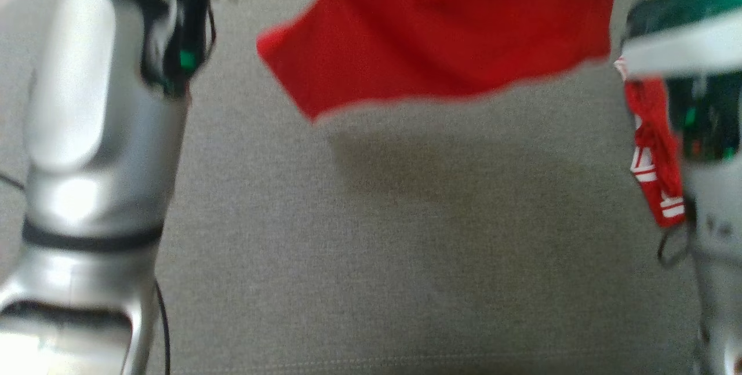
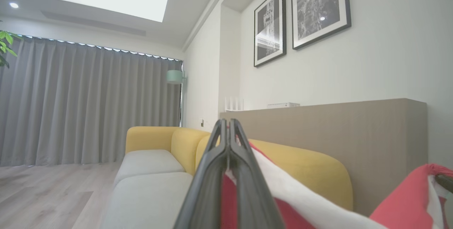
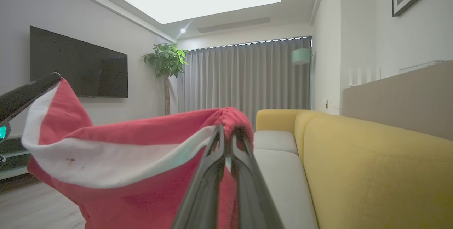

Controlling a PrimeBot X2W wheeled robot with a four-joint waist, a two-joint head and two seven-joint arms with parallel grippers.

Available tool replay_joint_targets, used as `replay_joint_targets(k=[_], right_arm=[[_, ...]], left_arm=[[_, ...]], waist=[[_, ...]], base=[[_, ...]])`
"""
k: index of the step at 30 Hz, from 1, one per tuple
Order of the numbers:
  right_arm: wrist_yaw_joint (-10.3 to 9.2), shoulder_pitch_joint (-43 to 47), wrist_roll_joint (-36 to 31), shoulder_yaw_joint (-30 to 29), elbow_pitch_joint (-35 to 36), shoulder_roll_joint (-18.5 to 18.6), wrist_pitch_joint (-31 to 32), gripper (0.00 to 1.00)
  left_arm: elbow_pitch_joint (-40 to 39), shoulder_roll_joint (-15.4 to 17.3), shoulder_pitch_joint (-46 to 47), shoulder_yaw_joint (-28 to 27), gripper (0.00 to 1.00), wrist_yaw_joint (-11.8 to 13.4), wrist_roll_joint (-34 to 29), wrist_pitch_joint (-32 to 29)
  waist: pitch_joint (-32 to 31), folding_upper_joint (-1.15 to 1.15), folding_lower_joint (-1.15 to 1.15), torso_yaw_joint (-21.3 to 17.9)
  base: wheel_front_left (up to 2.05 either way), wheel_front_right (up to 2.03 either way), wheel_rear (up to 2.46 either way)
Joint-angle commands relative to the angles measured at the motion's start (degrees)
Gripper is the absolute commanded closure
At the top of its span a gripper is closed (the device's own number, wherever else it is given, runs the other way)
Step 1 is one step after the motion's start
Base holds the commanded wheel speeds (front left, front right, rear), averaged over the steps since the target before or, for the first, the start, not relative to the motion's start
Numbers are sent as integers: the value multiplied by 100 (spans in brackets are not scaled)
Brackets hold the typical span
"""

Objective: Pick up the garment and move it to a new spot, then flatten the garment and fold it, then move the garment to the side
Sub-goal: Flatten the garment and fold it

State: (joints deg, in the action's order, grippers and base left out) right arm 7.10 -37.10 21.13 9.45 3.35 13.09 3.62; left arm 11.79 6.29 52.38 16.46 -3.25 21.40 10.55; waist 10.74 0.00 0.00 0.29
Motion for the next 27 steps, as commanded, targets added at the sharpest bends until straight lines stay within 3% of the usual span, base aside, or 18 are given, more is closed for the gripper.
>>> replay_joint_targets(k=[1, 4, 9, 14, 21, 27], right_arm=[[39, -561, 94, 132, -135, -13, -95, 100], [39, -1056, 181, 219, -597, -50, -216, 100], [39, -2507, 388, 552, -2333, -303, -798, 100], [39, -3321, 514, 1151, -3917, -517, -1232, 100], [39, -3568, 799, 2250, -5492, -691, -1448, 100], [39, -3359, 1306, 2805, -5948, -714, -1684, 100]], left_arm=[[190, 82, 625, -182, 100, -48, -3, 134], [714, 18, 1083, -228, 100, -76, -7, 267], [2240, -114, 2173, -341, 100, -95, -157, 434], [3357, -224, 2486, -429, 100, -66, -215, 442], [4717, -325, 2231, -493, 100, -82, 39, 443], [5209, -339, 1939, -441, 100, -188, 380, 444]], waist=[[230, 0, 0, 24], [336, 0, 0, 29], [593, 0, 0, -34], [823, 0, 0, -9], [1064, 0, 0, 40], [1234, 0, 0, 25]], base=[[0, 0, 0], [0, 0, 0], [0, 0, 0], [0, 0, 0], [0, 0, 0], [0, 0, 0]])
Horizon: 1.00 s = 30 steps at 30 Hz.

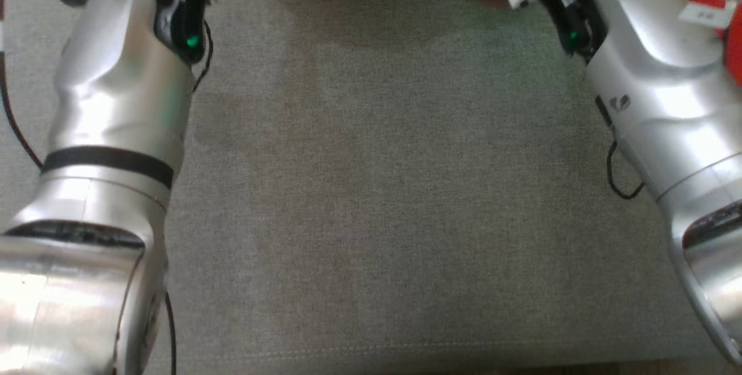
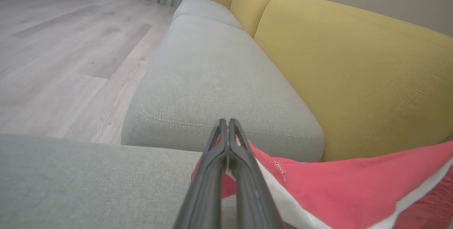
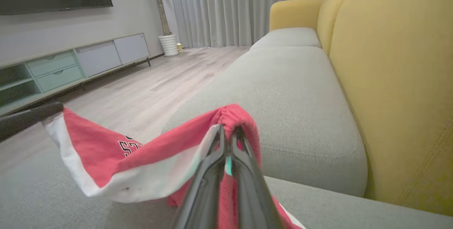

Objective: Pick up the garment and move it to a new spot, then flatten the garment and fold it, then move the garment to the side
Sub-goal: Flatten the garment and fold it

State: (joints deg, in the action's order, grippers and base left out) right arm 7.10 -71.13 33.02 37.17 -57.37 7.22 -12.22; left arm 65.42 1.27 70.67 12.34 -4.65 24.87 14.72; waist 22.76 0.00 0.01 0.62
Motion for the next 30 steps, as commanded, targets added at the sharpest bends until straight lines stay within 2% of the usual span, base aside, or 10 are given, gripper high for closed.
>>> replay_joint_targets(k=[1, 6, 11, 17, 22, 26, 30], right_arm=[[39, 130, 210, 86, 117, -111, -138, 100], [39, 939, 634, 369, 476, 55, -258, 100], [39, 2243, 742, 461, 1252, 299, -275, 100], [39, 3771, 621, 155, 2201, 618, -276, 100], [39, 4644, 430, -114, 2741, 820, -272, 100], [39, 5477, 238, -465, 3339, 919, -86, 100], [39, 6281, -23, -896, 4011, 879, 255, 100]], left_arm=[[-176, 163, 49, -27, 100, -72, 119, 27], [-909, 162, -663, -179, 100, -152, 376, 28], [-1820, 162, -1997, -392, 100, -196, 204, 28], [-2882, 161, -3558, -429, 100, -238, -59, 28], [-3556, 185, -4416, -474, 100, -240, -192, 28], [-4257, 271, -5222, -494, 100, -146, -263, 12], [-5087, 402, -6008, -486, 100, 37, -296, -252]], waist=[[56, 0, -1, -6], [1, 0, -1, -2], [-347, 0, -1, -38], [-764, 0, -1, -42], [-1012, 0, -1, -25], [-1238, 0, -1, -14], [-1424, 0, -1, -18]], base=[[0, 0, 0], [0, 0, 0], [0, 0, 0], [0, 0, 0], [0, 0, 0], [0, 0, 0], [0, 0, 0]])
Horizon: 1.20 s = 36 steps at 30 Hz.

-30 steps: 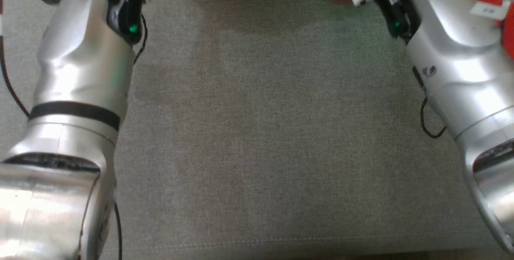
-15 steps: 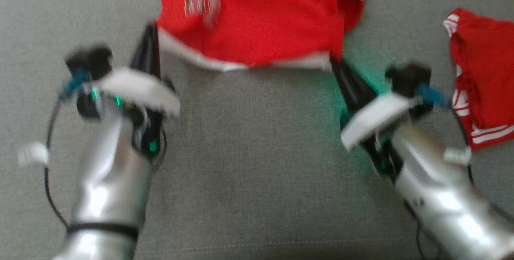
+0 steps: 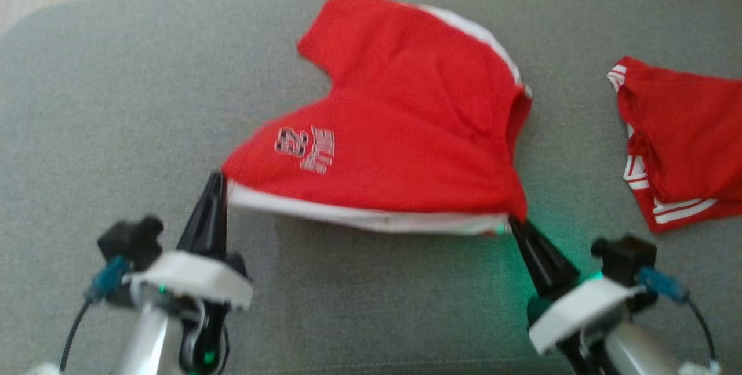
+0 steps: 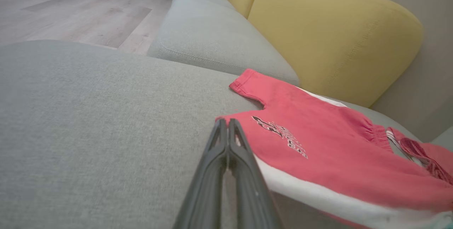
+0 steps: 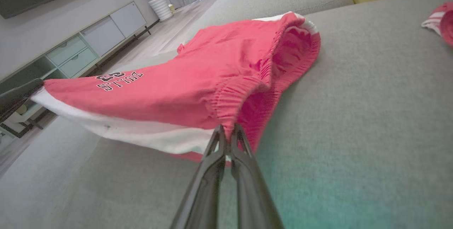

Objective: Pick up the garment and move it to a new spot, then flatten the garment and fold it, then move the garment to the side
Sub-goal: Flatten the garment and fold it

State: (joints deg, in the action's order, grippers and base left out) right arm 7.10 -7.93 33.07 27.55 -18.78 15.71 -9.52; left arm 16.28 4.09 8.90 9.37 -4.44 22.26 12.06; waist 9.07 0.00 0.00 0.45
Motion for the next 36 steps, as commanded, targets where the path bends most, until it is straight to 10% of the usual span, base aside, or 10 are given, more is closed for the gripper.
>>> replay_joint_targets(k=[1, 11, 18, 36], right_arm=[[39, 165, -86, -25, 319, -2, 95, 100], [39, 1967, -662, -668, 1825, -375, 1071, 100], [39, 2353, -811, -875, 2371, -579, 1476, 100], [39, 414, -40, -1301, 2166, -1154, 1816, 100]], left_arm=[[-374, 143, -29, -192, 100, 70, -30, -81], [-2217, 121, -1877, -244, 100, 736, 103, -830], [-2564, 220, -1923, -246, 100, 773, 123, -1021], [-536, 346, 1928, -74, 100, -8, 711, -1801]], waist=[[-104, 0, 0, 5], [-430, 0, 0, 21], [-434, 0, 0, 4], [783, 0, 0, -591]], base=[[0, 0, 0], [0, 0, 0], [0, 0, 0], [0, 0, 0]])
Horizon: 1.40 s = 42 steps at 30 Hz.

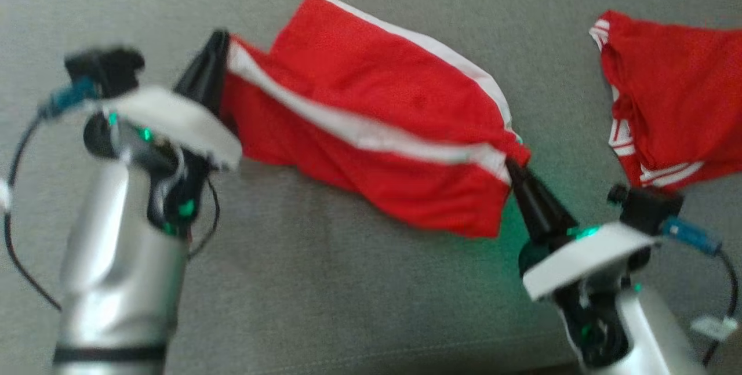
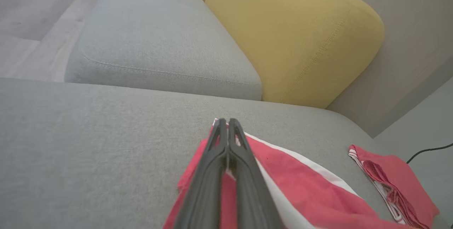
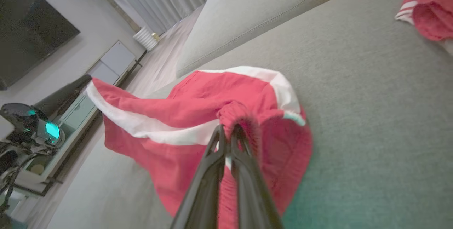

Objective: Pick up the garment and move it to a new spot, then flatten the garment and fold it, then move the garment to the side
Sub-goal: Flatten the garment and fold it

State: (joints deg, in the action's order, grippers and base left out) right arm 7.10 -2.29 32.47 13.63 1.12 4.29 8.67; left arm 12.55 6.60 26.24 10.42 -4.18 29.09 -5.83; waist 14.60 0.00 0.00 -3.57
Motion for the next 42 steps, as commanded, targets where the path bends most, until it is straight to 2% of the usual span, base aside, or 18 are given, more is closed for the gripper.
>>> replay_joint_targets(k=[1, 4, 5, 9, 19, 20, 21, 22, 23, 26, 33, 36, 39, 40, 41, 42], right_arm=[[39, -309, 114, 61, 113, -34, -19, 100], [39, -790, 315, 50, -106, -79, -102, 100], [39, -1067, 444, 65, -297, -103, -168, 100], [39, -1563, 760, 259, -696, -132, -348, 100], [39, -2420, 1593, 1124, -1553, -140, -1042, 100], [39, -2478, 1633, 1215, -1637, -140, -1053, 60], [39, -2535, 1657, 1297, -1690, -140, -1082, 0], [39, -2582, 1669, 1349, -1723, -140, -1149, 0], [39, -2618, 1635, 1382, -1770, -140, -1205, 0], [39, -2675, 1403, 1458, -1818, -50, -1412, 0], [39, -2449, 122, 1162, -1645, 440, -1976, 0], [39, -2220, -477, 802, -1392, 516, -2067, 0], [39, -1975, -1038, 372, -1076, 501, -2104, 0], [39, -1975, -1038, 372, -1076, 501, -2104, 0], [39, -1816, -1356, 78, -840, 451, -2102, 0], [39, -1738, -1506, -52, -731, 421, -2092, 0]], left_arm=[[102, 86, 481, -190, 100, -57, 82, -58], [948, 90, 1279, -206, 100, -99, 186, -245], [1514, 118, 1757, -209, 100, -109, 212, -374], [2580, 225, 2552, -213, 100, -110, 202, -541], [4333, 461, 3698, -246, 100, -180, 164, -94], [4461, 453, 3759, -250, 95, -202, 199, -74], [4575, 437, 3808, -254, 64, -222, 239, -55], [4667, 432, 3846, -241, 3, -241, 257, -18], [4742, 428, 3870, -216, 0, -258, 262, 32], [4855, 429, 3887, -96, 0, -296, 226, 308], [4644, 423, 3517, 312, 0, -300, -185, 1710], [4316, 405, 3259, 396, 0, -114, -392, 2010], [3570, 420, 2880, 320, 0, 187, -593, 2075], [3570, 420, 2880, 320, 0, 187, -593, 2075], [2782, 419, 2479, 210, 0, 371, -765, 2079], [2422, 408, 2229, 168, 0, 458, -851, 2079]], waist=[[304, 0, 0, -243], [492, 0, 0, -421], [609, 0, 0, -556], [815, 0, 0, -862], [1148, 0, 0, -1403], [1160, 0, 0, -1418], [1170, 0, 0, -1424], [1177, 0, 0, -1425], [1177, 0, 0, -1419], [1145, 0, 0, -1353], [930, 0, 0, -1022], [833, 0, 0, -853], [733, 0, 0, -698], [733, 0, 0, -698], [681, 0, 0, -598], [645, 0, 0, -553]], base=[[0, 0, 0], [0, 0, 0], [0, 0, 0], [0, 0, 0], [0, 0, 0], [0, 0, 0], [0, 0, 0], [0, 0, 0], [0, 0, 0], [0, 0, 0], [0, 0, 0], [0, 0, 0], [0, 0, 0], [0, 0, 0], [0, 0, 0], [0, 0, 0]])
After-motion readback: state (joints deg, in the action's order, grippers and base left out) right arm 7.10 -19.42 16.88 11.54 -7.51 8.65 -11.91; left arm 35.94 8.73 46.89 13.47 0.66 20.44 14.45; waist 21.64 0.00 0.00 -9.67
